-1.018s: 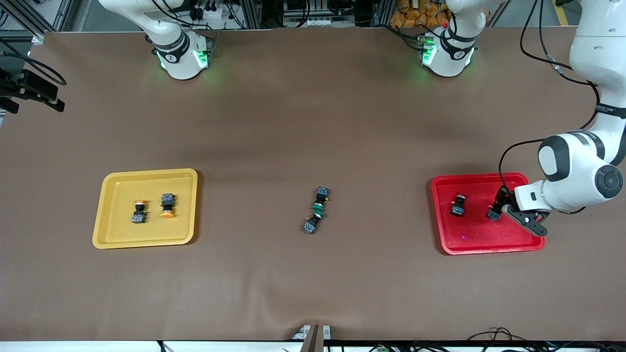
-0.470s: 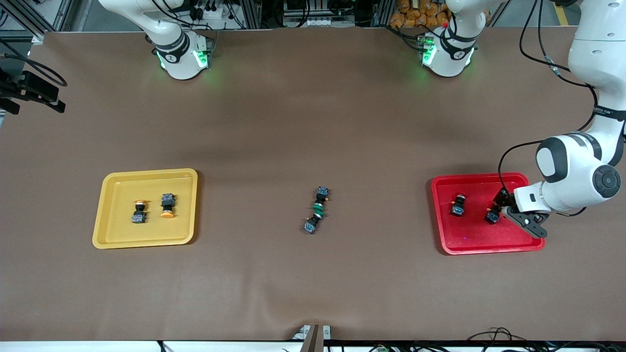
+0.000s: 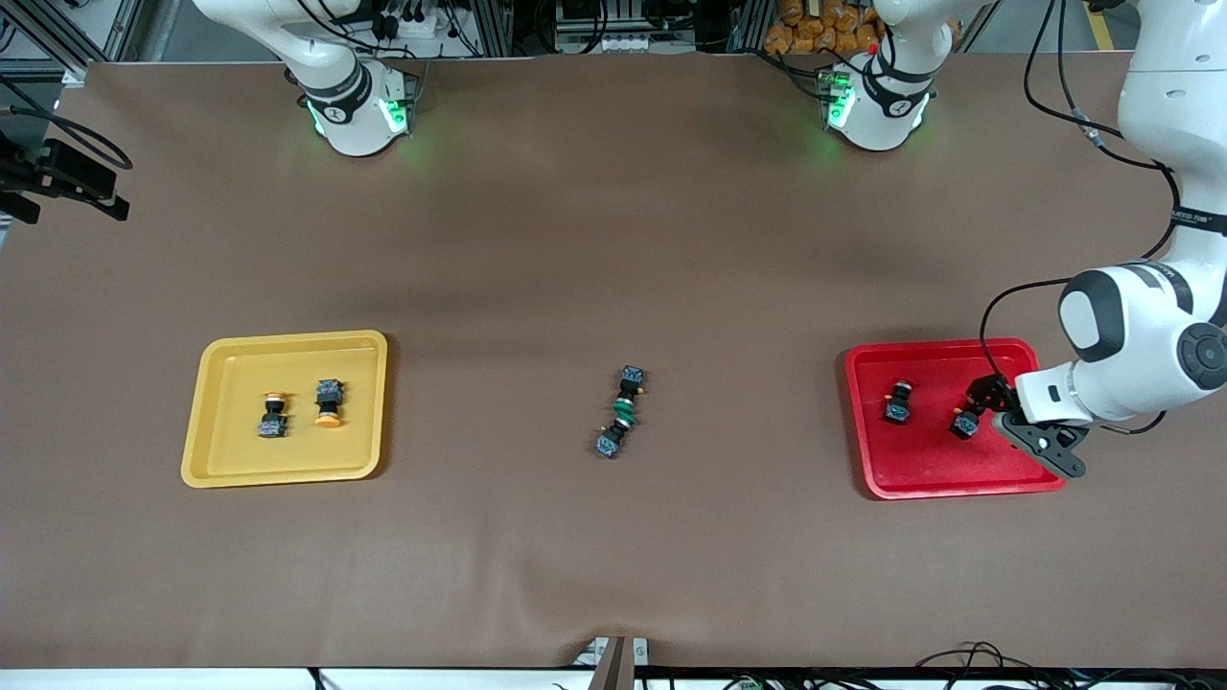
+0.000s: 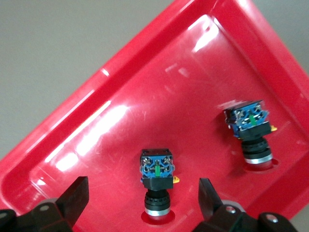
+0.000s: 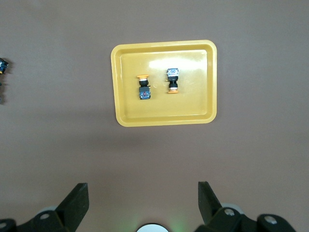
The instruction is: Place red and yellow buttons in trays
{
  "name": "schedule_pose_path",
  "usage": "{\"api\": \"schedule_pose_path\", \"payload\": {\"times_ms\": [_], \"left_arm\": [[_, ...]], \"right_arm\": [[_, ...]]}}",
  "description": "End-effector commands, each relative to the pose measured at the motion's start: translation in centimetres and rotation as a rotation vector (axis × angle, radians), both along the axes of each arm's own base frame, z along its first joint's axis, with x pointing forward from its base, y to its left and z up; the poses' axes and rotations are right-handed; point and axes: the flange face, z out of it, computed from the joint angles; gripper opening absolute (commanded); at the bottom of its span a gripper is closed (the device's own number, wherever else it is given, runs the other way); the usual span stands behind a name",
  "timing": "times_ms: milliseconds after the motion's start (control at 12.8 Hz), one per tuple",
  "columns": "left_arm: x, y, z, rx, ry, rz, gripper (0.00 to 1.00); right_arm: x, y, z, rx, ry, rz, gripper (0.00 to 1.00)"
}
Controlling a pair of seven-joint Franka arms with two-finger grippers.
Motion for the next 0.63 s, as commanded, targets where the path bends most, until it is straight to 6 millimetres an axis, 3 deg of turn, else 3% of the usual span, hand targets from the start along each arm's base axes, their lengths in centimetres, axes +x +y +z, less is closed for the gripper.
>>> {"api": "schedule_pose_path", "payload": {"times_ms": [0, 235, 548], "left_arm": [[1.2, -0.8, 3.8, 0.008, 0.021, -0.039, 1.0], [1.8, -0.4, 7.3, 0.016, 0.016, -0.042, 1.0], [1.7, -1.6, 10.5, 0.017, -0.008, -0.049, 1.0]], "right_arm": [[-0.1, -0.3, 0.3, -0.012, 0.004, -0.014, 1.0], [-0.1, -0.3, 0.2, -0.012, 0.006, -0.013, 1.0], [-0.1, -0.1, 0.0, -0.01, 0.015, -0.005, 1.0]]}}
